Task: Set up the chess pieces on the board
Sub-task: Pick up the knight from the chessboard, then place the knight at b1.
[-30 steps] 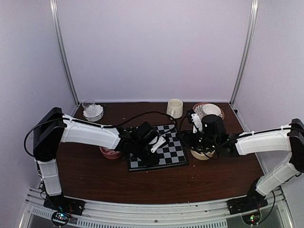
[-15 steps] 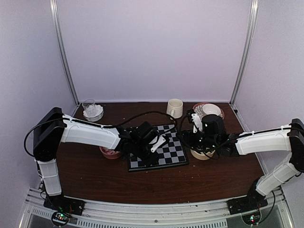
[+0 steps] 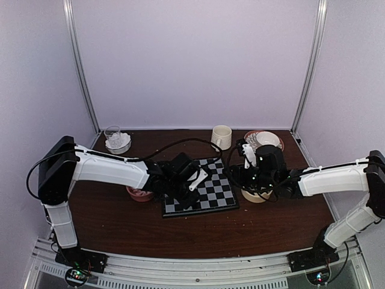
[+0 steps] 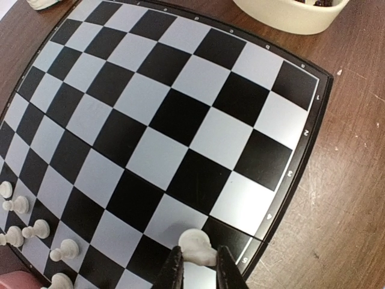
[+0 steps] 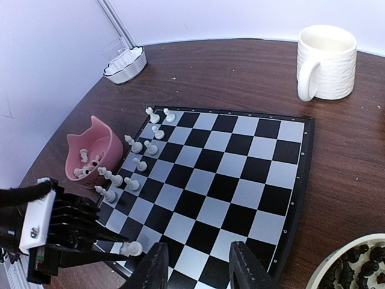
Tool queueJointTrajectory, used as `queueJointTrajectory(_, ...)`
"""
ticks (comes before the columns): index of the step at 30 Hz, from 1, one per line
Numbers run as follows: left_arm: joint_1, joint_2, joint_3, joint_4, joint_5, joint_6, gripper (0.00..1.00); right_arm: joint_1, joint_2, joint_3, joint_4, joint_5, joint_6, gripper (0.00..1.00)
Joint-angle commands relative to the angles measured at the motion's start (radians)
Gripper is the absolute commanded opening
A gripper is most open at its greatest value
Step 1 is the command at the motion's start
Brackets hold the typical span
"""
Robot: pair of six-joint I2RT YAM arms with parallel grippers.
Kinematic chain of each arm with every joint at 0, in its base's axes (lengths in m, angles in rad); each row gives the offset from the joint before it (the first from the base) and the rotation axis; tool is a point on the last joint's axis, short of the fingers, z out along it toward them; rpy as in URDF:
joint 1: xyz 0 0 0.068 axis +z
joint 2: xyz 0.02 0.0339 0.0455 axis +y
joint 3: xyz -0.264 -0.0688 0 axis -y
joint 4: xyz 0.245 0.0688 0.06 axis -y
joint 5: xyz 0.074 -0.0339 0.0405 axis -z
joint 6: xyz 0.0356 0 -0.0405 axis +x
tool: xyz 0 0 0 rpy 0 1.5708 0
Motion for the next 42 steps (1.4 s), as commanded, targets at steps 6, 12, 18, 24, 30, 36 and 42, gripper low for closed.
queueJointTrajectory(6, 0.052, -0.120, -0.068, 0.047, -0.013, -0.019, 0.14, -0.010, -0.007, 0.002, 0.022, 0.002, 0.013, 0.37)
queueJointTrajectory(12, 0.113, -0.196, -0.103, 0.029, -0.022, -0.041, 0.14, -0.010, -0.036, -0.031, 0.066, 0.002, 0.017, 0.37)
queueJointTrajectory(18, 0.225, -0.281, -0.159, 0.050, -0.017, -0.084, 0.14, -0.010, -0.050, -0.046, 0.090, 0.003, 0.023, 0.37)
queueJointTrajectory(24, 0.309, -0.294, -0.119, 0.041, -0.037, -0.132, 0.14, -0.010, -0.057, -0.051, 0.098, 0.001, 0.027, 0.38)
queueJointTrajectory(30, 0.353, -0.241, -0.061, 0.039, -0.099, -0.128, 0.13, -0.011, -0.057, -0.053, 0.101, -0.007, 0.030, 0.38)
queueJointTrajectory(36, 0.374, -0.187, -0.071, 0.095, -0.072, -0.107, 0.13, -0.010, -0.060, -0.056, 0.101, 0.008, 0.019, 0.38)
queueJointTrajectory(42, 0.379, -0.154, -0.066, 0.099, -0.068, -0.102, 0.12, -0.010, -0.037, -0.050, 0.107, 0.003, 0.019, 0.38)
